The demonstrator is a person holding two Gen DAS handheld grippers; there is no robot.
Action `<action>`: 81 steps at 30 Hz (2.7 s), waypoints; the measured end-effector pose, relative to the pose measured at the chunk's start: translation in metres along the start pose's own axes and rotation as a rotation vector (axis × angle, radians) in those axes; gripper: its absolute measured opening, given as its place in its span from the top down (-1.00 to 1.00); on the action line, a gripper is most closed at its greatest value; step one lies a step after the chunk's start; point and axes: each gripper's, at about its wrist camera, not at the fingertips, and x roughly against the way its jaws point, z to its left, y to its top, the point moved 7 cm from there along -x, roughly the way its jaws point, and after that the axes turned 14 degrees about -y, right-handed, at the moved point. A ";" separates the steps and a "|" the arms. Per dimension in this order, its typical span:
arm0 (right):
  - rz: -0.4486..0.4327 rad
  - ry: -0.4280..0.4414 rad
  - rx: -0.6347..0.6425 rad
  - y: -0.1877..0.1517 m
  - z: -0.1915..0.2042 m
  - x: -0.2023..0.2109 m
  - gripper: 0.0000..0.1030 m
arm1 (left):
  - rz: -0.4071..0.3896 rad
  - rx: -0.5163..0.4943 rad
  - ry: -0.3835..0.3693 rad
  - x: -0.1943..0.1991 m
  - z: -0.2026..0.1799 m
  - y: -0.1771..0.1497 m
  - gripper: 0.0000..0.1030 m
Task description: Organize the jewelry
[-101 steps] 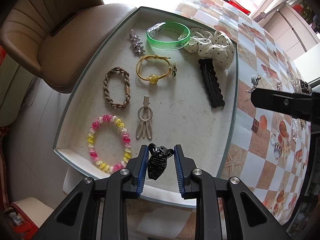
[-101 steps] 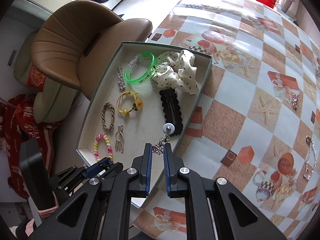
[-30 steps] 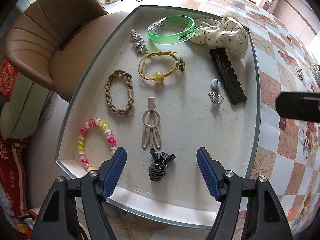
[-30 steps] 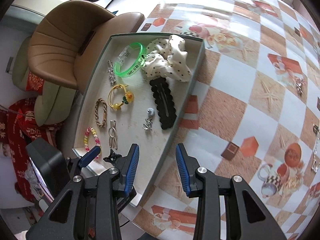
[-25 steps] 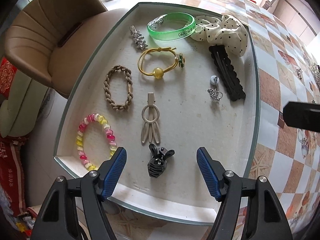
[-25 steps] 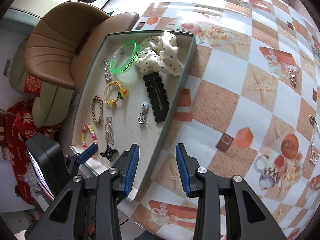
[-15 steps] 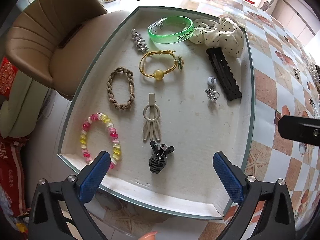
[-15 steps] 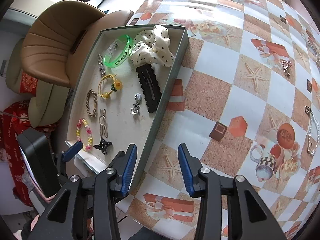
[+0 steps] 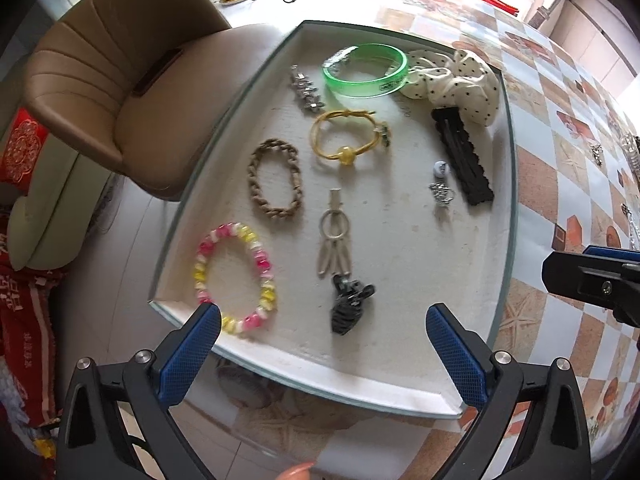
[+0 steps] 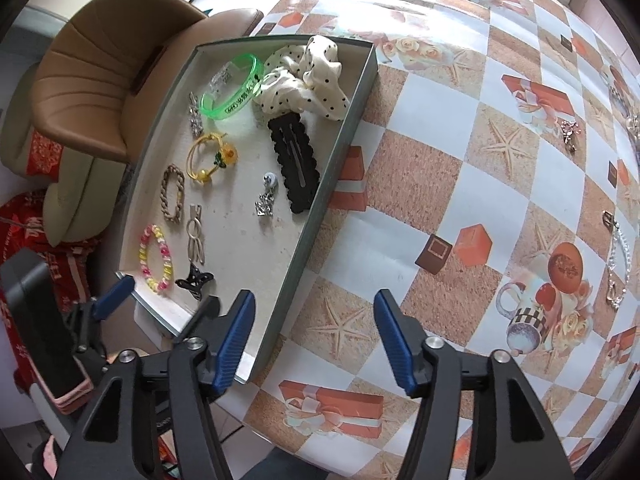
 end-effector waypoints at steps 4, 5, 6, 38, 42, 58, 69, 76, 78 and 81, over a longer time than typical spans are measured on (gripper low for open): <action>0.005 -0.007 0.019 -0.003 0.005 -0.002 -0.53 | 0.007 0.011 0.008 0.006 0.012 -0.006 -1.00; 0.006 -0.007 0.024 -0.003 0.006 -0.002 -0.53 | 0.010 0.009 0.005 0.008 0.015 -0.008 -1.00; 0.006 -0.012 0.030 -0.004 0.007 -0.001 -0.53 | 0.012 0.008 0.004 0.009 0.016 -0.009 -1.00; -0.082 -0.090 0.042 -0.020 0.019 0.085 -0.75 | -0.048 0.011 -0.039 0.117 0.026 -0.010 -1.00; -0.157 -0.114 0.064 -0.018 0.019 0.121 -0.75 | -0.061 0.055 -0.045 0.137 0.026 -0.005 -1.00; -0.340 -0.175 0.152 -0.004 0.032 0.196 -0.75 | -0.149 0.123 0.001 0.201 0.018 0.005 -1.00; -0.358 -0.178 0.144 -0.001 0.031 0.203 -0.75 | -0.161 0.114 0.014 0.209 0.015 0.009 -1.00; -0.350 -0.177 0.136 -0.003 0.028 0.201 -0.75 | -0.159 0.112 0.014 0.210 0.015 0.009 -1.00; -0.349 -0.176 0.138 -0.004 0.029 0.201 -0.75 | -0.159 0.112 0.015 0.210 0.015 0.008 -1.00; -0.350 -0.177 0.137 -0.004 0.029 0.201 -0.75 | -0.159 0.110 0.015 0.210 0.015 0.008 -1.00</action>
